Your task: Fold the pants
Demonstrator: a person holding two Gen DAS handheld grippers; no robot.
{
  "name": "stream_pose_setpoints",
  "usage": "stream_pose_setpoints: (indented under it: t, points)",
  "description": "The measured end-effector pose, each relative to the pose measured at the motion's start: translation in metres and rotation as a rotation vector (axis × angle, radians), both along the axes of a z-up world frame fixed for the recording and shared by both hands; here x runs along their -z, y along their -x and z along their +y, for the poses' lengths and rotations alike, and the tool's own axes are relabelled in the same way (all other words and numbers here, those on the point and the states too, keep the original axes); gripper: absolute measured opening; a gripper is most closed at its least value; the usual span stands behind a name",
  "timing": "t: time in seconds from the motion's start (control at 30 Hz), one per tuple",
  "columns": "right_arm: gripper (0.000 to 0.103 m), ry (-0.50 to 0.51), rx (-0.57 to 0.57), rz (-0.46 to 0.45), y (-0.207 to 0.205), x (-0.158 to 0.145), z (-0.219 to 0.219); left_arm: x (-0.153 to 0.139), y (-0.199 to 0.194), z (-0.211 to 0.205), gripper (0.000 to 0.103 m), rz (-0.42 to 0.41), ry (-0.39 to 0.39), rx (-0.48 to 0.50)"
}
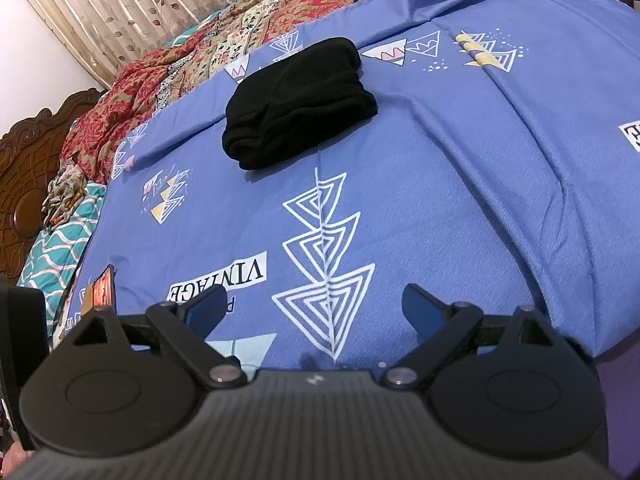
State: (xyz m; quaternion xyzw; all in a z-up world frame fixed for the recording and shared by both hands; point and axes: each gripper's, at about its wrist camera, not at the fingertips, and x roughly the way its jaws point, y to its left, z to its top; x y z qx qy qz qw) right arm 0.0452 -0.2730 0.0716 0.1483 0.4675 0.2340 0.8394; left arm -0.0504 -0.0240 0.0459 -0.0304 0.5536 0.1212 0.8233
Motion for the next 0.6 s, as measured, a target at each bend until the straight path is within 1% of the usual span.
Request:
stream_pose_setpoints:
  t: [0.6]
  points:
    - [0.096,-0.003,-0.014,0.022,0.0014,0.0037,-0.0001,0.0052,-0.0002,0.0032,0.103,0.028,0.017,-0.018]
